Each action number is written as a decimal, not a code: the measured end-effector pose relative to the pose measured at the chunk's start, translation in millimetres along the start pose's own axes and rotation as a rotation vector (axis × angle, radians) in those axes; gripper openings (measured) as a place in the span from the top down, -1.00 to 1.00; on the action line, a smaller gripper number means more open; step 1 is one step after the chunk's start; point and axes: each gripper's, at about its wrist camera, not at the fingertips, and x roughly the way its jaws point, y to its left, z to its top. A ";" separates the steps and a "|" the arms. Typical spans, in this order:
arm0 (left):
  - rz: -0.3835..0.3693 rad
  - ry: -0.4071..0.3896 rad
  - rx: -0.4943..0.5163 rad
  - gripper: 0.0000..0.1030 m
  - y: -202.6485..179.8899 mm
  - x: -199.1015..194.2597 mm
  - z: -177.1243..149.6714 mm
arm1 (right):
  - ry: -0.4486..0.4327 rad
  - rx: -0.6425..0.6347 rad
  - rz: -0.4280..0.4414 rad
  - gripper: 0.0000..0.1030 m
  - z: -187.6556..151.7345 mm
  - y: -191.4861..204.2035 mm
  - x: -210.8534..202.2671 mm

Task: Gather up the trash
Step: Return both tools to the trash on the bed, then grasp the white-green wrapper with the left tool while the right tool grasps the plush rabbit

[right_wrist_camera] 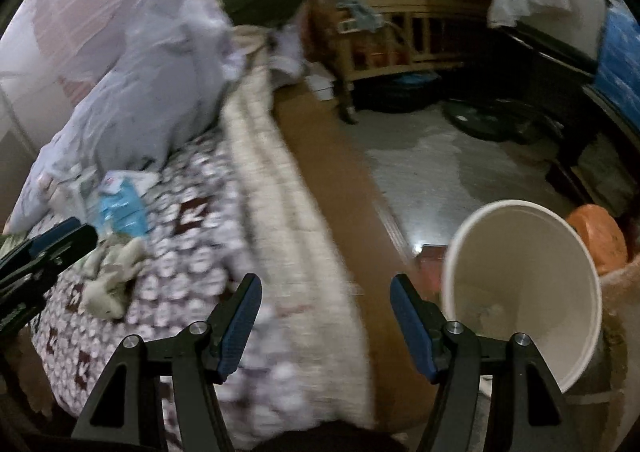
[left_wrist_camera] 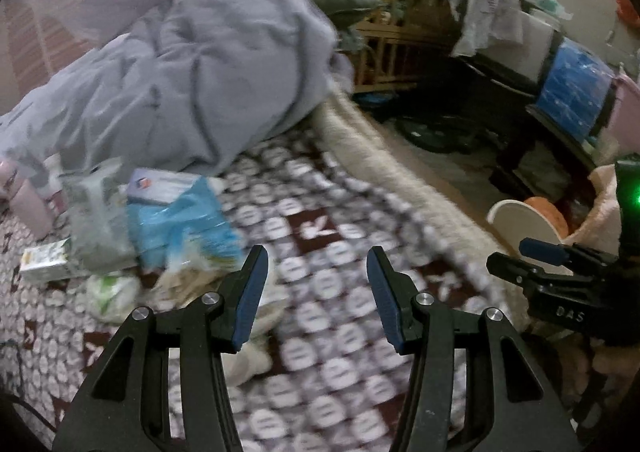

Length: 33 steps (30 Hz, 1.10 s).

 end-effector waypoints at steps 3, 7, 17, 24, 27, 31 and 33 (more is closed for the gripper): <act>0.030 0.006 -0.028 0.03 22.3 -2.6 -7.2 | 0.017 -0.031 0.039 -0.27 -1.7 25.5 6.7; 0.079 0.024 -0.078 0.03 60.6 -6.9 -22.1 | 0.042 -0.076 0.081 -0.29 -3.4 56.2 16.0; 0.207 0.072 -0.233 0.03 157.9 -14.7 -57.1 | 0.113 -0.182 0.186 -0.32 -5.8 132.1 44.3; 0.169 0.095 -0.356 0.03 210.3 -12.4 -74.2 | 0.172 -0.213 0.293 -0.36 -10.9 182.6 66.5; 0.112 0.088 -0.410 0.02 226.8 -4.4 -73.5 | 0.197 -0.184 0.332 -0.37 -11.6 193.2 77.2; 0.073 0.082 -0.448 -0.14 241.6 11.9 -69.2 | 0.217 -0.139 0.341 -0.40 -8.9 199.4 92.1; 0.064 0.088 -0.453 -0.15 246.5 23.5 -66.6 | 0.231 -0.123 0.341 -0.40 -7.5 200.8 100.7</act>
